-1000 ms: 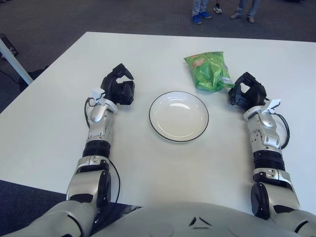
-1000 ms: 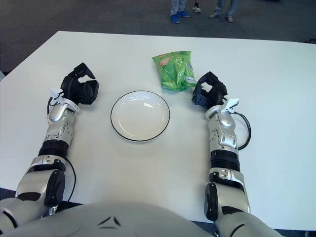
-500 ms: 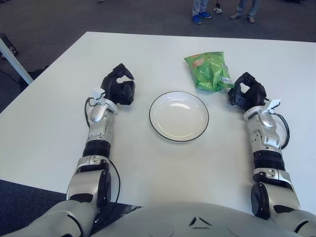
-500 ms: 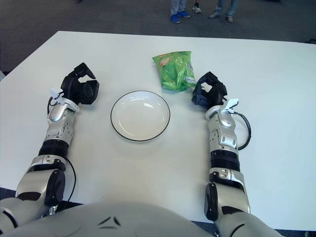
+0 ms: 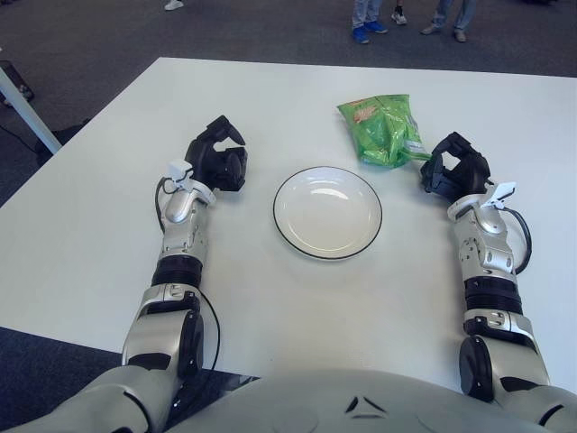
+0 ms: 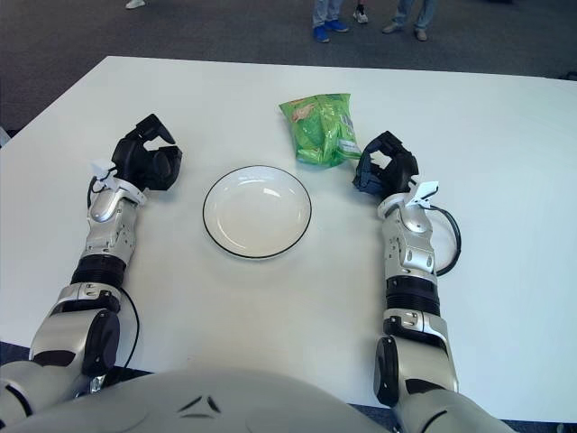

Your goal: Put the snack into the plate.

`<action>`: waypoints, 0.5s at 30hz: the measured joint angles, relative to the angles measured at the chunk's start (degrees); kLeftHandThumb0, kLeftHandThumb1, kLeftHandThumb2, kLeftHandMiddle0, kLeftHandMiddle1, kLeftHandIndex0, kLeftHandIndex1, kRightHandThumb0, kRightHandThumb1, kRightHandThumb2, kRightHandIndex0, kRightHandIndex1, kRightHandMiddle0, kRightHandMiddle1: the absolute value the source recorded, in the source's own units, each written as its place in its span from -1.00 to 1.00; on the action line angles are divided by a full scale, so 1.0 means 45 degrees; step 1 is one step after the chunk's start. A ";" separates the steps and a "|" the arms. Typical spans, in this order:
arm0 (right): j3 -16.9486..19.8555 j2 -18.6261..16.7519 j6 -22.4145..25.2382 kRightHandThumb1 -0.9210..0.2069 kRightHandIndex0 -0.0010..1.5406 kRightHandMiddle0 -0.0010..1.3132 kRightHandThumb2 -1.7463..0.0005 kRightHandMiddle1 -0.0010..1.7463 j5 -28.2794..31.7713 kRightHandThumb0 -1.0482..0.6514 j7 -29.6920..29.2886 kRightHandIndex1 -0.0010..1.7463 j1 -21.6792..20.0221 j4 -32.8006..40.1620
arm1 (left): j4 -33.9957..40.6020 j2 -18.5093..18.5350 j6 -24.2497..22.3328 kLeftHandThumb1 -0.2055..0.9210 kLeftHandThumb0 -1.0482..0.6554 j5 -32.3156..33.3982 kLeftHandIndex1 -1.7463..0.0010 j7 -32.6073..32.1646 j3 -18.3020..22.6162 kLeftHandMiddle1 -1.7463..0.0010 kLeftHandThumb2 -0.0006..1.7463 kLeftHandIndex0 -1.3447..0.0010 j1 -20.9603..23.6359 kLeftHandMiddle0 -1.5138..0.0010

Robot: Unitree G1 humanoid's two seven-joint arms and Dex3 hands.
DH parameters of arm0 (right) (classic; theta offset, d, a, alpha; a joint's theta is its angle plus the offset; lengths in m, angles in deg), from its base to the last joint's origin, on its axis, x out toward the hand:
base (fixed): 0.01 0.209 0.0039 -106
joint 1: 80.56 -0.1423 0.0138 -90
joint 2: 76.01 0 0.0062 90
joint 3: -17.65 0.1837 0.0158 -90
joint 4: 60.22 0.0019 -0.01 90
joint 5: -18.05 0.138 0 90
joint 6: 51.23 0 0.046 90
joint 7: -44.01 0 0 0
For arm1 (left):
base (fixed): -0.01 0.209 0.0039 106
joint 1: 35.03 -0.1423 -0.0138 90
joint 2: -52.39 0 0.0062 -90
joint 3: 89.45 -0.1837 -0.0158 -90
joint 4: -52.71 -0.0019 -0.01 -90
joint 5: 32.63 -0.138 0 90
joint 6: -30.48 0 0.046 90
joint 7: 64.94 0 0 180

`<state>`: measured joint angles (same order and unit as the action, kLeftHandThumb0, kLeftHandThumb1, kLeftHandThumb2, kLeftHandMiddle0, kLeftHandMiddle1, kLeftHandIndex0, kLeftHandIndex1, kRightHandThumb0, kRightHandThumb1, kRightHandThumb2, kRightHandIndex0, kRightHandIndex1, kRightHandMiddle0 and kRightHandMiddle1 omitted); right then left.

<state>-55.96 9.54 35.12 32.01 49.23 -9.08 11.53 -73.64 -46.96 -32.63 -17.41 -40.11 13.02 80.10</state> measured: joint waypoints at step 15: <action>0.0443 0.0575 0.0466 0.15 0.72 -0.01 -0.57 1.00 -0.0022 -0.35 -0.0472 1.00 0.0342 0.1048 | 0.0034 -0.0008 -0.0021 -0.20 -0.36 -0.0002 -1.00 -0.0009 0.0004 -1.00 0.61 0.00 -0.0011 -0.80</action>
<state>-53.97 12.13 37.22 31.91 47.11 -7.54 16.25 -73.49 -47.00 -32.73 -17.42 -40.15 13.04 80.05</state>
